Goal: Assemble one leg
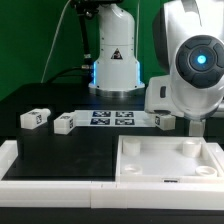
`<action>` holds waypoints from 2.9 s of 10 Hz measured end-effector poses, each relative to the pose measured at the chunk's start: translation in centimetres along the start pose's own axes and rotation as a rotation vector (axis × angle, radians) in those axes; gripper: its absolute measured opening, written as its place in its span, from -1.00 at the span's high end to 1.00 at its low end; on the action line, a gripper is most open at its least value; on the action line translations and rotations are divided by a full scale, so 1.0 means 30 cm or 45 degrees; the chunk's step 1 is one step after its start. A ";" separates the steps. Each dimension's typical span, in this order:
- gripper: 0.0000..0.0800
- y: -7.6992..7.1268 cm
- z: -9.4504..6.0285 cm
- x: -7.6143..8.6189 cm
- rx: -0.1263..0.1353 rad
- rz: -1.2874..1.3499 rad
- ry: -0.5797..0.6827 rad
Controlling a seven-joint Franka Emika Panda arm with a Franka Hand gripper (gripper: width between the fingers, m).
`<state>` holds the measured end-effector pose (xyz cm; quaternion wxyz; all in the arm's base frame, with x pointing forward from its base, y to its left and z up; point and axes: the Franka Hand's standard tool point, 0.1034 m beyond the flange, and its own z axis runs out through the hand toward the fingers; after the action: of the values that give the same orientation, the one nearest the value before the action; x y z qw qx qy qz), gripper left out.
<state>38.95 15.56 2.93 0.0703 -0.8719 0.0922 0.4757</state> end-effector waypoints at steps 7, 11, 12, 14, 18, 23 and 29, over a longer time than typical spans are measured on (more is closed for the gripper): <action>-0.62 -0.013 0.066 0.038 -0.021 -0.001 0.017; 0.28 -0.012 0.066 0.038 -0.021 -0.001 0.017; 0.28 -0.012 0.066 0.038 -0.021 -0.001 0.017; 0.28 -0.012 0.066 0.038 -0.021 -0.001 0.017; 0.28 0.005 -0.017 -0.018 -0.021 -0.025 -0.030; 0.28 -0.012 -0.209 -0.160 -0.021 -0.051 -0.015; 0.28 0.003 -0.302 -0.118 -0.028 -0.116 0.627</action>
Offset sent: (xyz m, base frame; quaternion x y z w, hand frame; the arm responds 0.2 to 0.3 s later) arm -0.0073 0.0167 -0.0095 0.0000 0.0116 0.0166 0.9998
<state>44.45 13.89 10.79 0.0577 -0.9655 0.0619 0.2462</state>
